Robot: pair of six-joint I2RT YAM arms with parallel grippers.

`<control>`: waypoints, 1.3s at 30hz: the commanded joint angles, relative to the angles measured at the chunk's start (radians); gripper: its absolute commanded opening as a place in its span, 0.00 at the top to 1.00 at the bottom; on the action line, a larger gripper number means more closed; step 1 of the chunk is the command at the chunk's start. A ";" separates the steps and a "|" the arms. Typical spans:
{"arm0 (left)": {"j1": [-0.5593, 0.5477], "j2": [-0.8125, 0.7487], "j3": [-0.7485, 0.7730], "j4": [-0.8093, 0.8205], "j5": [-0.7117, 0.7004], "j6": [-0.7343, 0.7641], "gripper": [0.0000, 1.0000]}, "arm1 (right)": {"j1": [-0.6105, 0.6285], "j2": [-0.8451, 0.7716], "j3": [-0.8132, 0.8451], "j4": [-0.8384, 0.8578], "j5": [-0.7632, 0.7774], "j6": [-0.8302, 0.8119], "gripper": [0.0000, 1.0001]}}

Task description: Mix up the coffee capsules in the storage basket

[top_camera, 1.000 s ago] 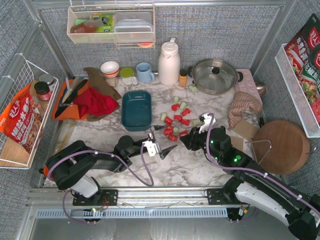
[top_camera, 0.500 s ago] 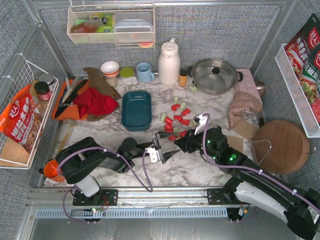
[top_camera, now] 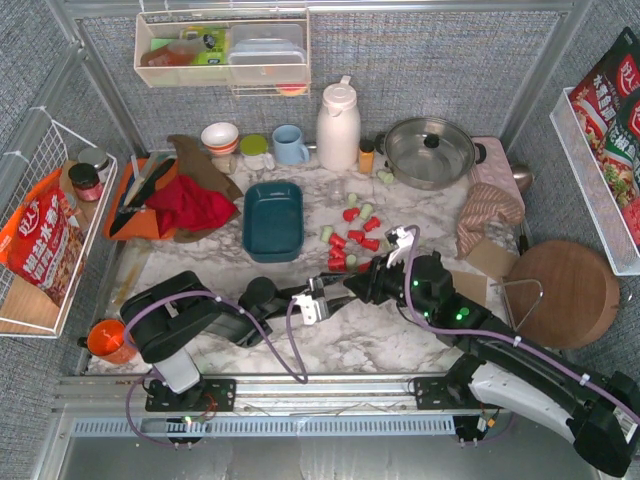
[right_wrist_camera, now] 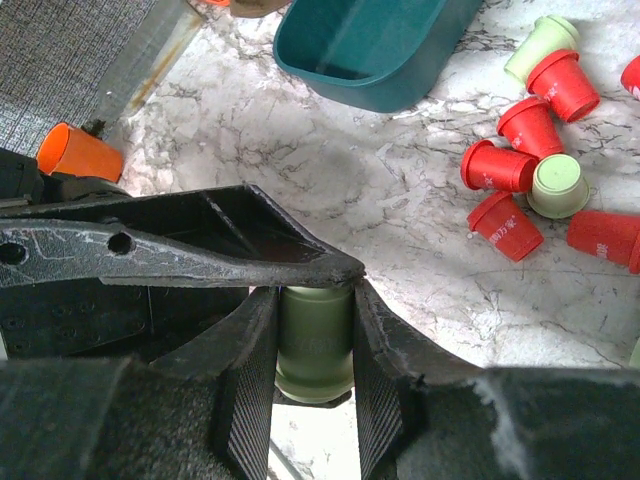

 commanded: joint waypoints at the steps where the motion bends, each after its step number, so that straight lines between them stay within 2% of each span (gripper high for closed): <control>1: -0.001 -0.006 -0.003 0.057 -0.046 -0.019 0.63 | 0.002 0.008 0.015 -0.018 -0.005 0.006 0.68; 10: 0.012 -0.041 -0.062 0.059 -0.281 -0.092 0.73 | 0.002 -0.086 0.108 -0.326 0.222 -0.034 0.44; 15: 0.070 -0.084 -0.095 0.042 -0.407 -0.180 0.75 | 0.002 -0.158 0.101 -0.417 0.369 -0.058 0.38; 18: 0.138 -0.167 -0.077 -0.094 -0.526 -0.284 0.74 | 0.002 -0.137 0.111 -0.511 0.480 -0.086 0.34; 20: 0.194 -0.237 -0.021 -0.318 -0.603 -0.366 0.73 | 0.002 -0.120 0.107 -0.538 0.528 -0.112 0.32; 22: 0.255 -0.265 0.068 -0.577 -0.641 -0.405 0.71 | 0.001 -0.062 0.103 -0.541 0.559 -0.135 0.30; 24: 0.316 -0.250 0.118 -0.696 -0.666 -0.442 0.70 | 0.001 -0.017 0.097 -0.519 0.579 -0.162 0.28; 29: 0.430 -0.169 0.179 -0.749 -0.648 -0.564 0.66 | -0.006 0.149 0.102 -0.433 0.597 -0.250 0.23; 35: 0.459 -0.074 0.280 -0.853 -0.605 -0.630 0.63 | -0.031 0.339 0.144 -0.383 0.532 -0.292 0.22; 39: 0.460 -0.048 0.301 -0.874 -0.621 -0.639 0.50 | -0.062 0.420 0.156 -0.331 0.486 -0.295 0.23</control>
